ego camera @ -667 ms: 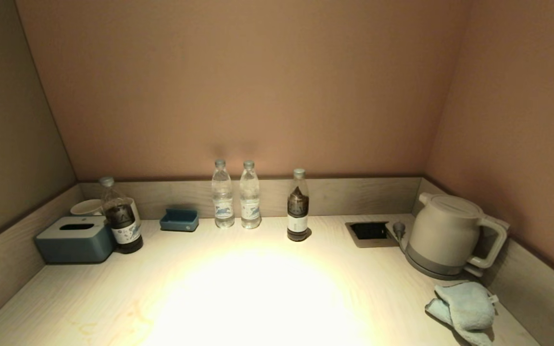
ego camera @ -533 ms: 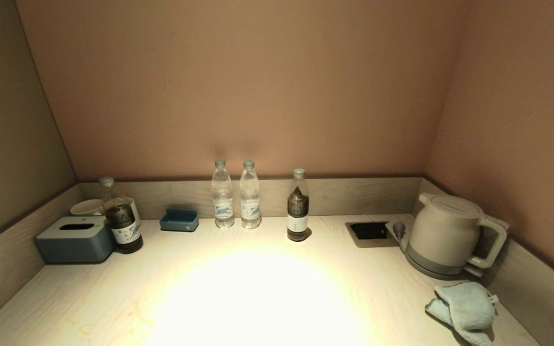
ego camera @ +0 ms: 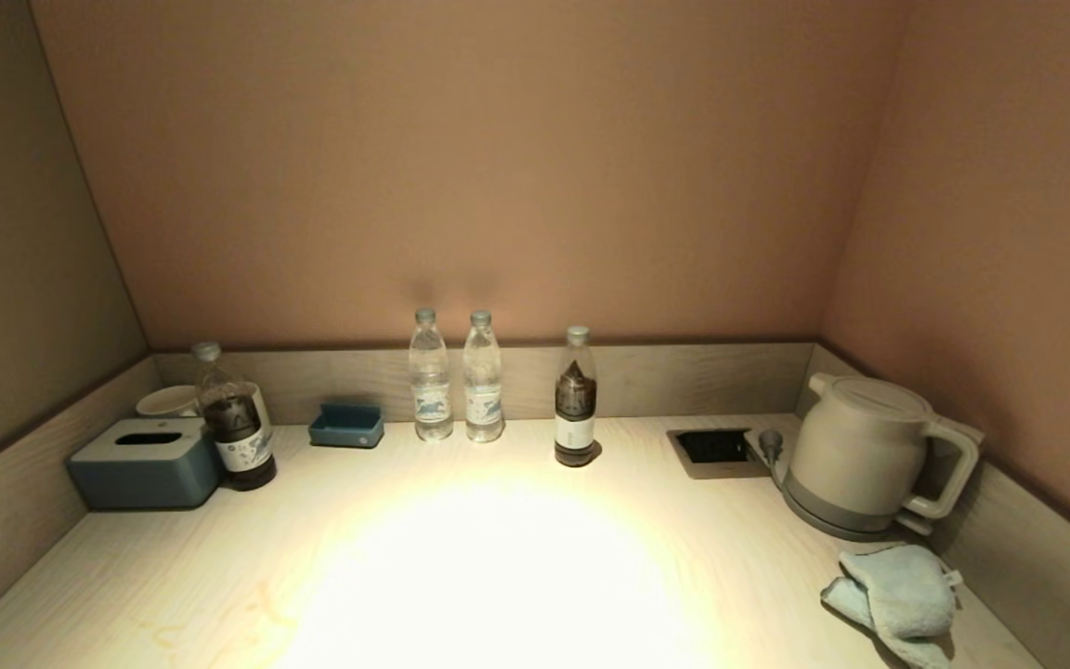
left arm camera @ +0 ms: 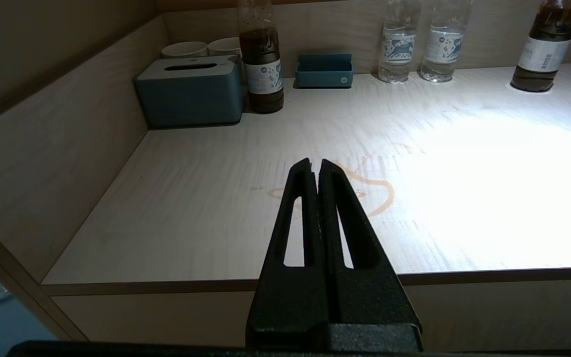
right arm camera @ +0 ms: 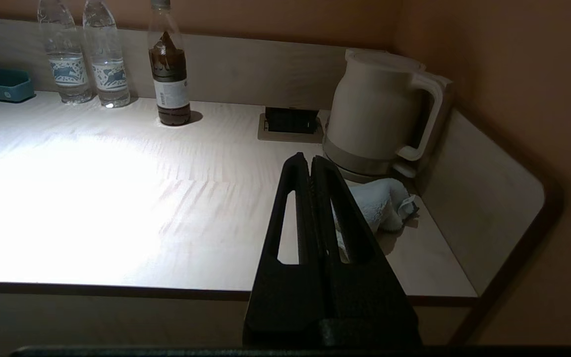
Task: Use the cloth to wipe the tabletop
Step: Pick up the tablecloth
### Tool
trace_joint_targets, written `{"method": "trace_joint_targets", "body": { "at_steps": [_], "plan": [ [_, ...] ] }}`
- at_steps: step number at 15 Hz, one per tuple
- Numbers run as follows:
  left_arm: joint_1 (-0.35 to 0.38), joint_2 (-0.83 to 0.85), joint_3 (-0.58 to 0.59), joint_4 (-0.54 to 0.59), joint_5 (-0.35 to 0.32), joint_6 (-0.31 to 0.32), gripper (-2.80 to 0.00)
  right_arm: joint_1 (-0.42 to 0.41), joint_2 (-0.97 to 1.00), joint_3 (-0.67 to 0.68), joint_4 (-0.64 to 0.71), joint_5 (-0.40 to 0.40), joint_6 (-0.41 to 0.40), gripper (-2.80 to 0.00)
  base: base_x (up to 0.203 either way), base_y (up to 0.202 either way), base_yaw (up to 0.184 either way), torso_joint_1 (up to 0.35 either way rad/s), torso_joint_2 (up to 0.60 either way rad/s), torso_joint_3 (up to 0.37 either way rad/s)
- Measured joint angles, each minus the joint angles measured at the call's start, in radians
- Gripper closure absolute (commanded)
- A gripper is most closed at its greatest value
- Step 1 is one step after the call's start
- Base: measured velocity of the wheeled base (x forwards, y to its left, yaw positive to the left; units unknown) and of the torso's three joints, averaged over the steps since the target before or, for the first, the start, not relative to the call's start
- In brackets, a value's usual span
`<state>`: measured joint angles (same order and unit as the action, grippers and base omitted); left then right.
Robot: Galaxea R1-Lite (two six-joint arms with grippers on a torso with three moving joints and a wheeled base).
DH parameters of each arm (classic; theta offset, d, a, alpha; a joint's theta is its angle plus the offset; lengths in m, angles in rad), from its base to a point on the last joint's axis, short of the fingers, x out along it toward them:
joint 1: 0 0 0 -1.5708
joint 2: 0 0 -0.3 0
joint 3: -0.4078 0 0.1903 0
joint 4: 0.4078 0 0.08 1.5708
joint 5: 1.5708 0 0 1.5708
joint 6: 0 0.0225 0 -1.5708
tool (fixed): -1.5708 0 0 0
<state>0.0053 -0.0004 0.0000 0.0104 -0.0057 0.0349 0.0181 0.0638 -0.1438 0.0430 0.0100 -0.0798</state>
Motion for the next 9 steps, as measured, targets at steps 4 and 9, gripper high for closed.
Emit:
{"method": "trace_joint_targets", "body": {
  "at_steps": [4, 9],
  "plan": [
    [0.000, 0.000, 0.000, 0.000, 0.000, 0.000, 0.00, -0.001, 0.232, -0.087, 0.057, -0.009, 0.014, 0.00, 0.000, 0.000, 0.000, 0.000, 0.00, 0.000],
    [0.000, 0.000, 0.000, 0.000, 0.000, 0.000, 0.00, -0.035, 0.781, -0.182, 0.003, -0.073, 0.101, 0.00, 0.000, 0.000, 0.000, 0.000, 0.00, 0.000]
  ]
}}
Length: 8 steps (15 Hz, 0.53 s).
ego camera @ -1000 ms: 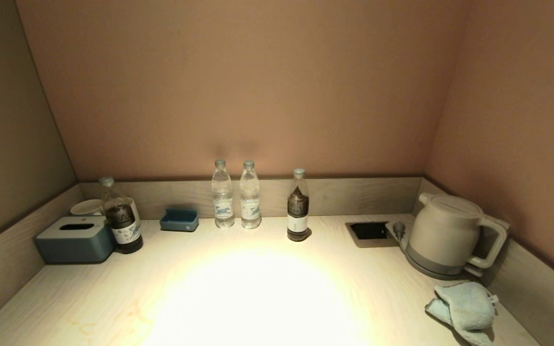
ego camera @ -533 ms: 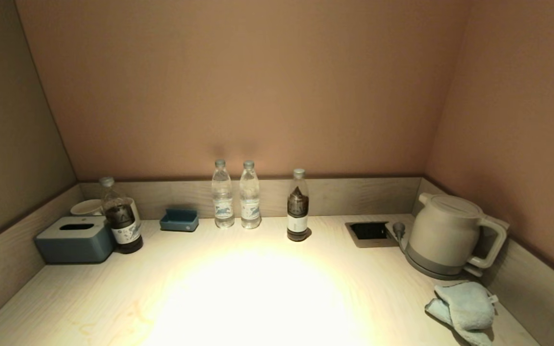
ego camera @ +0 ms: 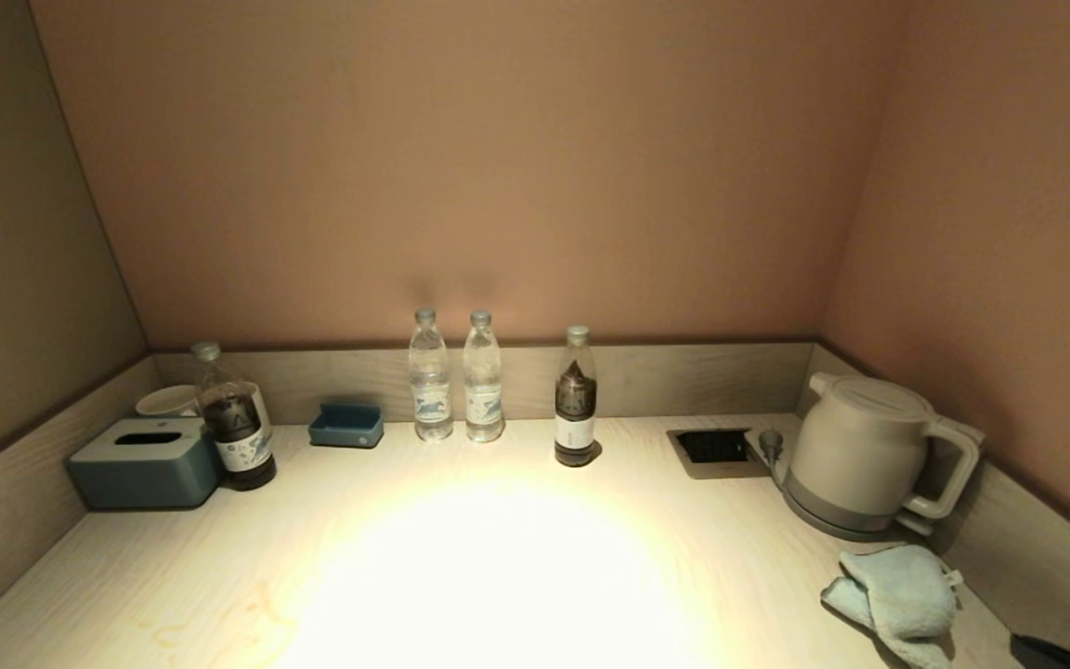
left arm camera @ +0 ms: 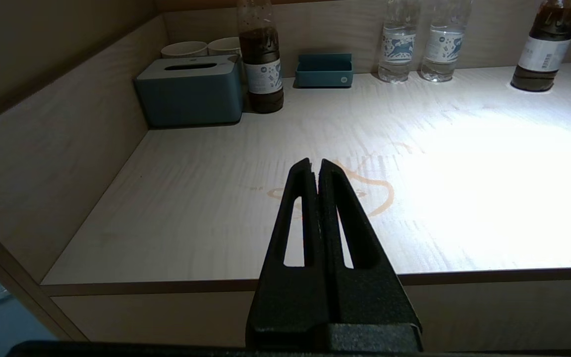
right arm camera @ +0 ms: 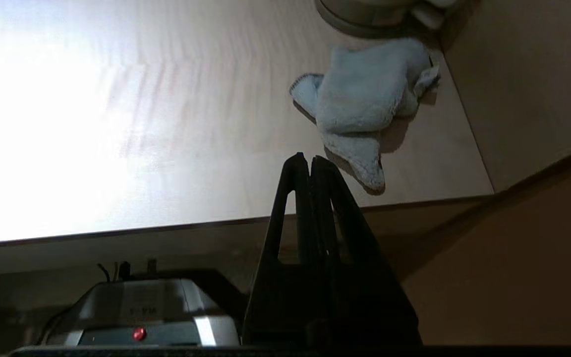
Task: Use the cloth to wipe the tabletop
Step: Pick up the tablecloth
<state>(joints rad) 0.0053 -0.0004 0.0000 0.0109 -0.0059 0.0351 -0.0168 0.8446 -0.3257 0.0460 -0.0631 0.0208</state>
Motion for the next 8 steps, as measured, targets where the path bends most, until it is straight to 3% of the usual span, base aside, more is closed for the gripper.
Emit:
{"method": "trace_joint_targets", "body": {
  "at_steps": [4, 8],
  "plan": [
    [0.000, 0.000, 0.000, 0.000, 0.000, 0.000, 0.00, -0.034, 0.420, -0.114, -0.113, -0.090, 0.104, 0.00, 0.000, 0.000, 0.000, 0.000, 0.00, 0.000],
    [0.000, 0.000, 0.000, 0.000, 0.000, 0.000, 0.00, -0.047, 0.605, -0.179, -0.198, -0.164, 0.207, 0.00, 0.000, 0.000, 0.000, 0.000, 0.00, 0.000]
  ]
}}
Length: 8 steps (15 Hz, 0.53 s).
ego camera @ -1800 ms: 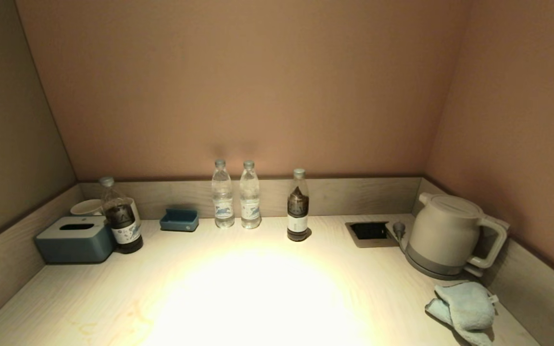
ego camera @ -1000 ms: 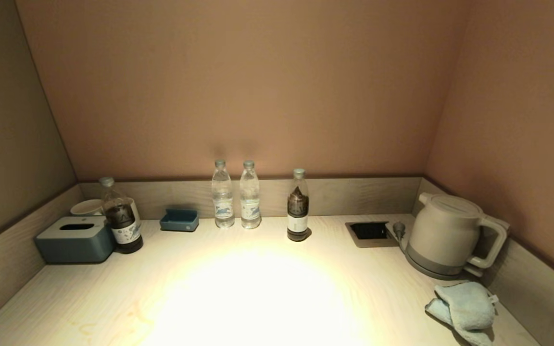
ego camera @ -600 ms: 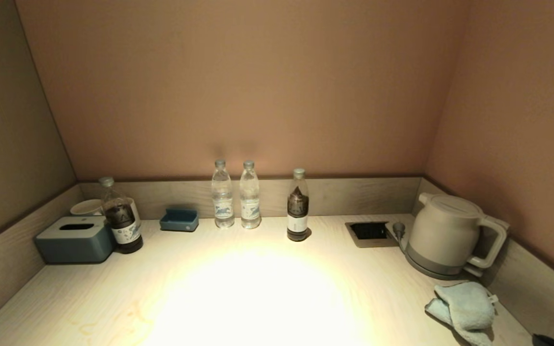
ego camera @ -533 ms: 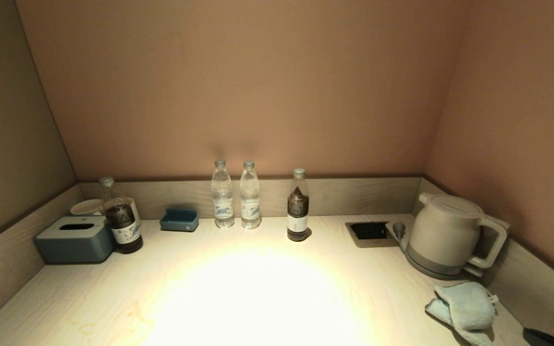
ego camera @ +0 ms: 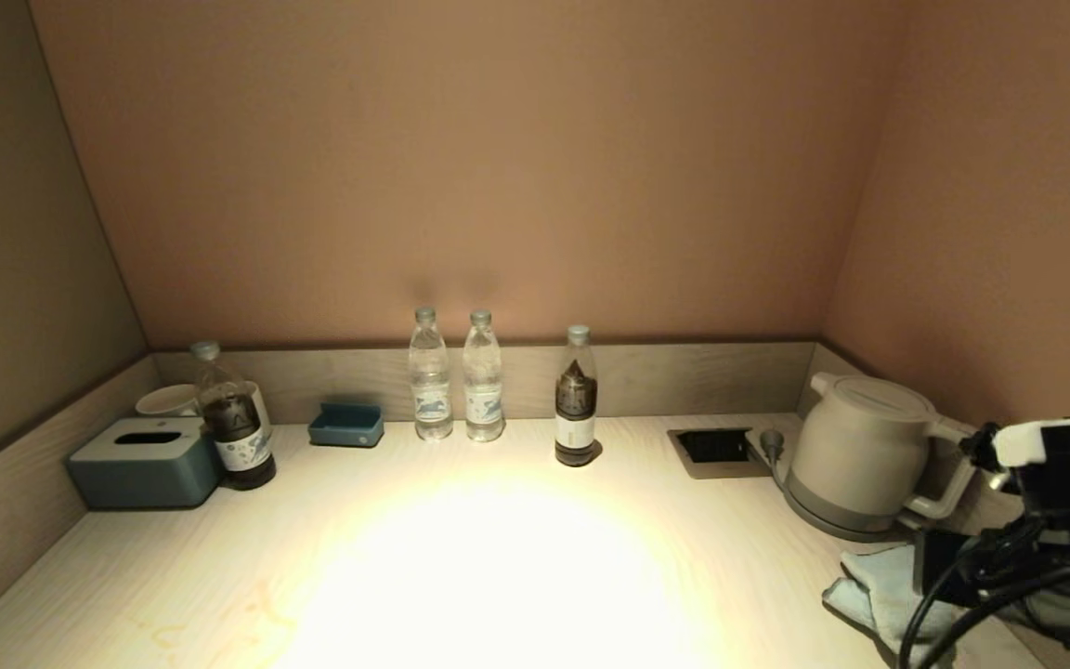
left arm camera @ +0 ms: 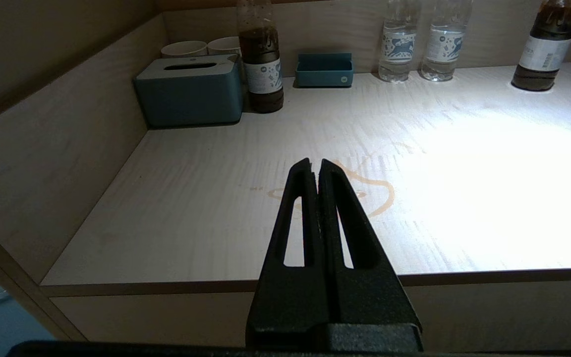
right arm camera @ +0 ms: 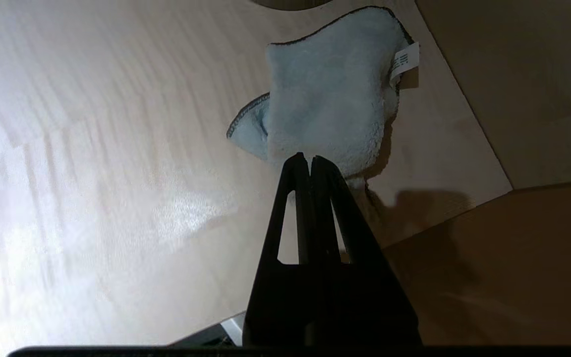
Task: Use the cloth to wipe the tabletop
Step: Pick up the tablecloth
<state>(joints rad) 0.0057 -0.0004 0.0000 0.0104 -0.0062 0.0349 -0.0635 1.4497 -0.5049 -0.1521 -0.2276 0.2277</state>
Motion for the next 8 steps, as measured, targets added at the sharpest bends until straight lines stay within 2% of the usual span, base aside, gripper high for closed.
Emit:
{"method": "trace_joint_targets", "body": {
  "at_steps": [8],
  "plan": [
    [0.000, 0.000, 0.000, 0.000, 0.000, 0.000, 0.00, -0.001, 0.168, -0.024, -0.031, -0.015, 0.076, 0.00, 0.000, 0.000, 0.000, 0.000, 0.00, 0.000]
  ]
}}
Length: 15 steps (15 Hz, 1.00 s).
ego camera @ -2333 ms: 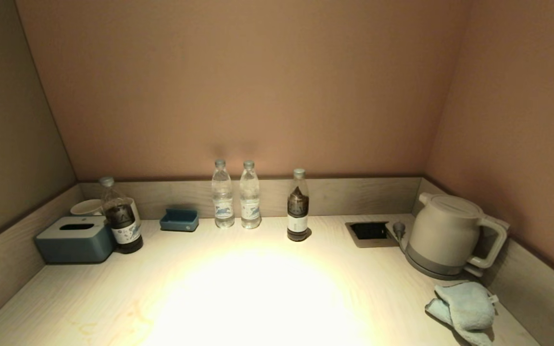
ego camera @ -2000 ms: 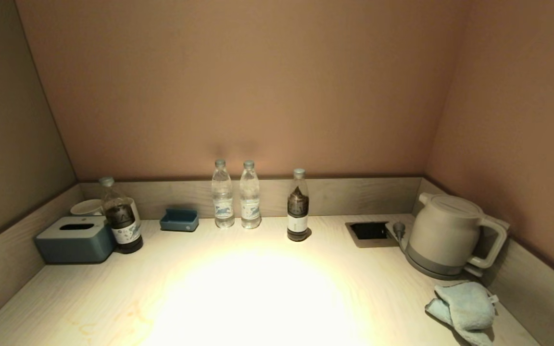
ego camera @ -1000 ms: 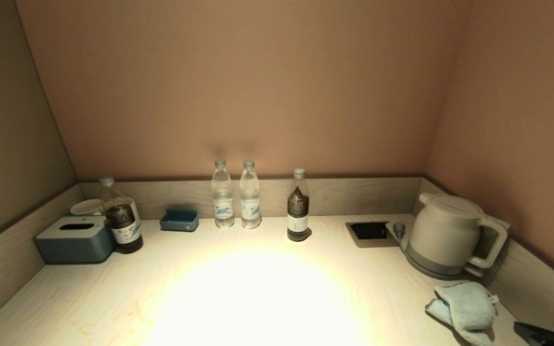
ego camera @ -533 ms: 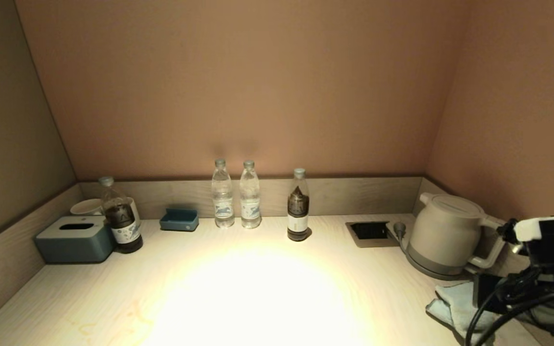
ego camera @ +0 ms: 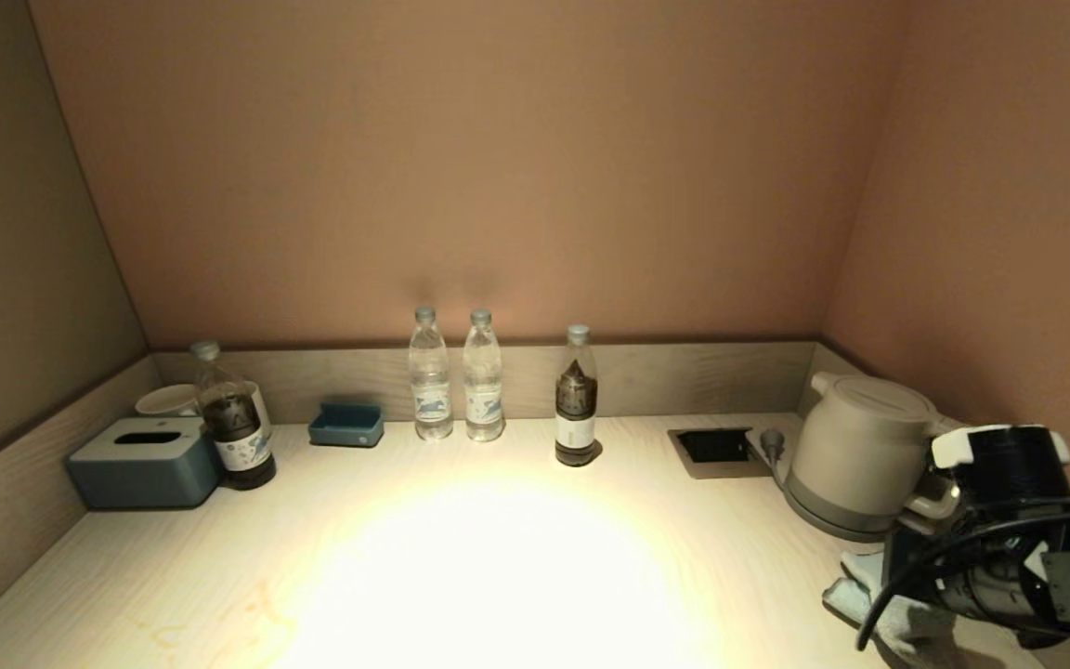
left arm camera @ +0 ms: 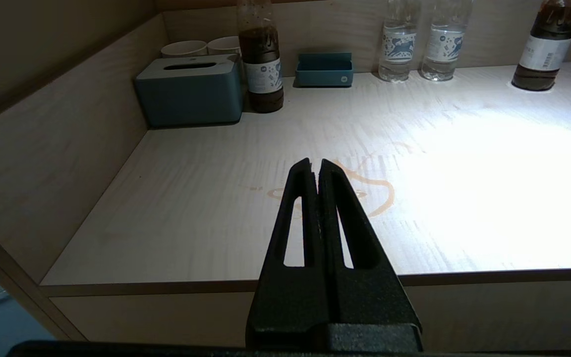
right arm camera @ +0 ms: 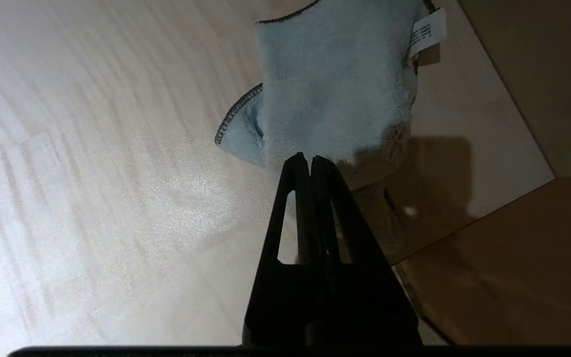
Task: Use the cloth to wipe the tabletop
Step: Pick up the tablecloth
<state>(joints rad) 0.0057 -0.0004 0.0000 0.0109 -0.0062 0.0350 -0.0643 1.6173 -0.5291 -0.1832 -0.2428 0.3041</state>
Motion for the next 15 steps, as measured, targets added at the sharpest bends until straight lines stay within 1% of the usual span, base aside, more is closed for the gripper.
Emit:
{"method": "trace_joint_targets", "body": {
  "at_steps": [1, 6, 10, 15],
  "plan": [
    [0.000, 0.000, 0.000, 0.000, 0.000, 0.000, 0.00, 0.000, 0.015, 0.000, -0.001, 0.000, 0.010, -2.80, 0.000, 0.000, 0.000, 0.000, 0.00, 0.000],
    [0.000, 0.000, 0.000, 0.000, 0.000, 0.000, 0.00, 0.000, 0.059, 0.000, -0.001, 0.002, 0.044, -2.80, 0.000, 0.000, 0.000, 0.000, 0.00, 0.000],
    [0.000, 0.000, 0.000, 0.000, 0.000, 0.000, 0.00, -0.007, 0.092, 0.000, -0.009, 0.006, 0.050, -2.80, 0.000, 0.000, 0.000, 0.000, 0.00, 0.000],
    [0.000, 0.000, 0.000, 0.000, 0.000, 0.000, 0.00, -0.042, 0.193, -0.002, -0.093, -0.001, 0.052, -2.80, 0.000, 0.000, 0.000, 0.000, 0.00, 0.000]
  ]
}}
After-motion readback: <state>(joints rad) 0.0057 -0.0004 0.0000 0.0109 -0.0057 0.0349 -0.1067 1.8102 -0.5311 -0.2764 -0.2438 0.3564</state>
